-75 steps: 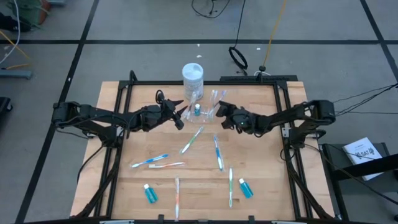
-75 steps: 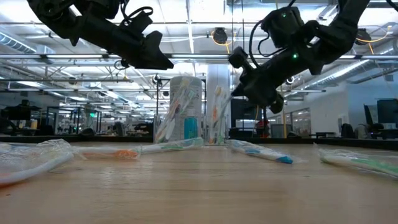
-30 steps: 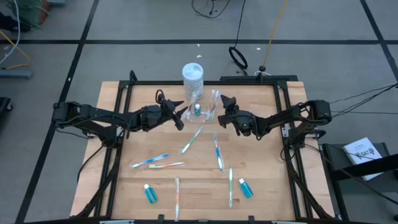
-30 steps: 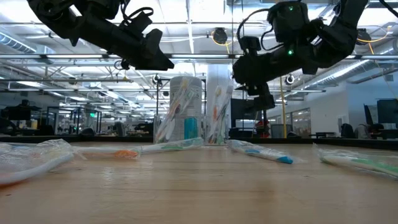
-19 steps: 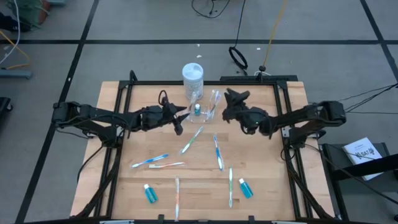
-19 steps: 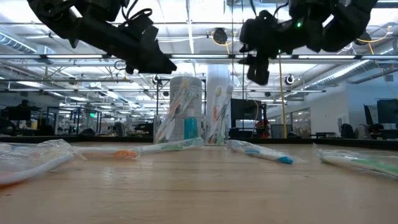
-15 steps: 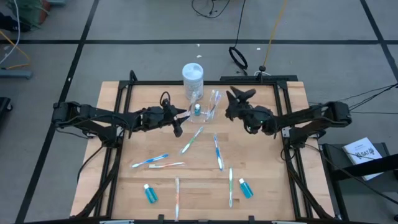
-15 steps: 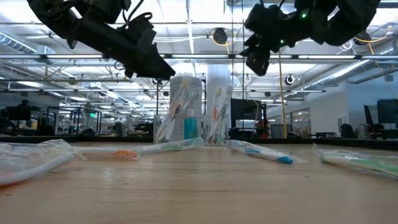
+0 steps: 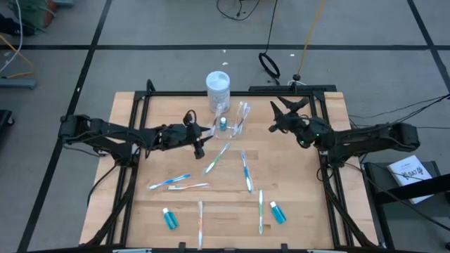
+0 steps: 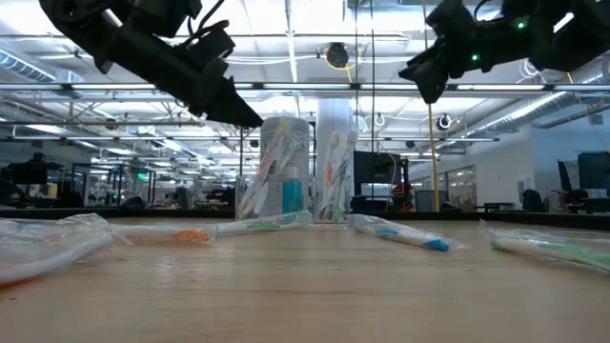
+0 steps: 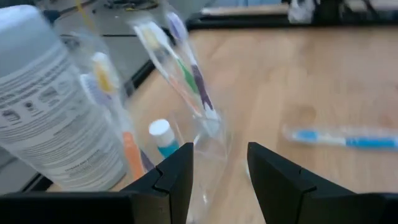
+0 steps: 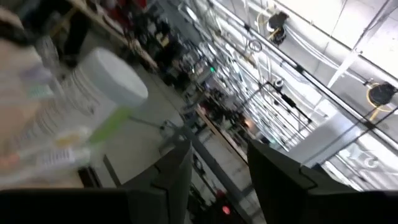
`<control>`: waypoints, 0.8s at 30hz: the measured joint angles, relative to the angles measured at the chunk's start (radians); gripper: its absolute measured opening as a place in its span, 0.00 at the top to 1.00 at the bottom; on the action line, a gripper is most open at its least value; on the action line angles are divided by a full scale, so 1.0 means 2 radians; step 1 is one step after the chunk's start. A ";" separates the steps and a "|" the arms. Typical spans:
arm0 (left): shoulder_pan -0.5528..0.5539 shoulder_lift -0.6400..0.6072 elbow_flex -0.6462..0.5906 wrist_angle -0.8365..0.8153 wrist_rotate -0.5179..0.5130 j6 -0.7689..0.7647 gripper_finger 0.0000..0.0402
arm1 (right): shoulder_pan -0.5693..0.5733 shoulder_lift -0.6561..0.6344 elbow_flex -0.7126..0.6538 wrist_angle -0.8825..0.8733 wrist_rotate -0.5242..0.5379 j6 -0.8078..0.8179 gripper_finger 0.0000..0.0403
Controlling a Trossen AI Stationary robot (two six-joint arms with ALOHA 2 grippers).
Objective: Pick & Place toothbrushing station
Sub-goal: Put the blue toothbrush into the transparent organizer
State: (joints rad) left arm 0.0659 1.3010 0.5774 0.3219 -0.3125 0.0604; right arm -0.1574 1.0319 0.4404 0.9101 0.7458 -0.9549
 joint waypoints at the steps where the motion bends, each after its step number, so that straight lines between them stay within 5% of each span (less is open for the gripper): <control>1: -0.005 0.000 0.000 -0.006 0.000 0.010 0.61 | 0.000 -0.007 -0.002 0.001 -0.010 0.007 0.64; 11: -0.099 0.000 0.093 -0.253 -0.007 0.165 0.61 | 0.001 -0.023 -0.006 -0.002 -0.035 0.052 0.64; 16: -0.137 0.000 0.126 -0.389 0.022 0.179 0.61 | 0.001 -0.023 -0.006 -0.005 -0.035 0.050 0.64; 24: -0.199 0.000 0.100 -0.579 0.080 0.207 0.61 | 0.001 -0.023 -0.006 -0.005 -0.035 0.049 0.64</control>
State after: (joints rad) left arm -0.3330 1.3010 0.7776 -0.8368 -0.1526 0.4742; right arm -0.1555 0.9855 0.4294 0.8993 0.6758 -0.8566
